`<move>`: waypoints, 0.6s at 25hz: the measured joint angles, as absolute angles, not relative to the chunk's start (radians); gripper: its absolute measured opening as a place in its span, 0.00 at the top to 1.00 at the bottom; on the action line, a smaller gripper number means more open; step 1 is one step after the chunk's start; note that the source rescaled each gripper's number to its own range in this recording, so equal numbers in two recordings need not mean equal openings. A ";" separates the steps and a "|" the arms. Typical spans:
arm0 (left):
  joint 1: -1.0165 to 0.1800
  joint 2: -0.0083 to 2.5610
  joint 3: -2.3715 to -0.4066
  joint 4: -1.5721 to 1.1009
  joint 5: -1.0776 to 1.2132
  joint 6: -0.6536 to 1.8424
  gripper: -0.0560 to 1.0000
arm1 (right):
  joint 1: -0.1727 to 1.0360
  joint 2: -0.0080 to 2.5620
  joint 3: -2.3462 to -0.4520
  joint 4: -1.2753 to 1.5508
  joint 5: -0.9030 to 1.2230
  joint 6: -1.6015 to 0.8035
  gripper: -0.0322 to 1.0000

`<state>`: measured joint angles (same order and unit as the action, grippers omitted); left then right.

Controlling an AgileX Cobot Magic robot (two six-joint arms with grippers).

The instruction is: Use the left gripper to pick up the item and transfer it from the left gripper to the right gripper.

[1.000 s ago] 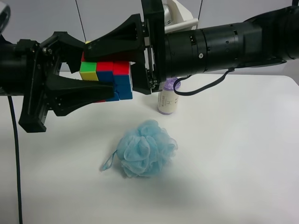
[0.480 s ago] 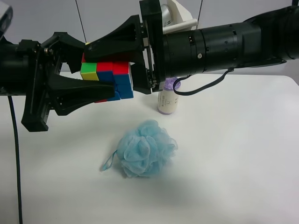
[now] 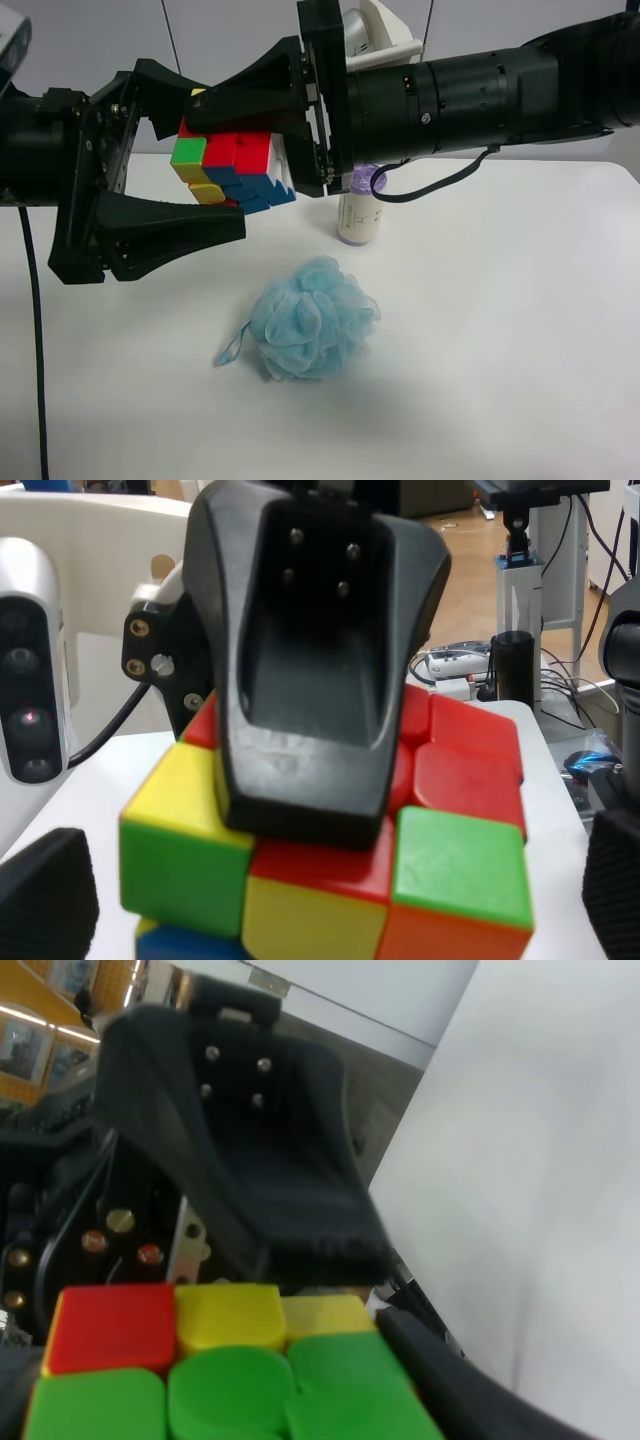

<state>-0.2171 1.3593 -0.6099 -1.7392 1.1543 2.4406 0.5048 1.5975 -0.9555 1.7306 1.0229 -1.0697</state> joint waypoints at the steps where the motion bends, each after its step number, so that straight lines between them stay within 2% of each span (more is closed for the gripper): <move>1: -0.217 1.359 -0.610 -1.739 1.153 2.441 0.02 | 0.505 1.598 -0.955 1.731 1.022 -1.070 0.95; 7: -0.217 1.350 -0.610 -1.738 1.134 2.441 0.02 | 0.505 1.598 -0.955 1.731 1.021 -1.070 0.95; 15: -0.217 1.198 -0.610 -1.736 0.959 2.352 0.02 | 0.505 1.598 -0.955 1.731 1.021 -1.069 0.95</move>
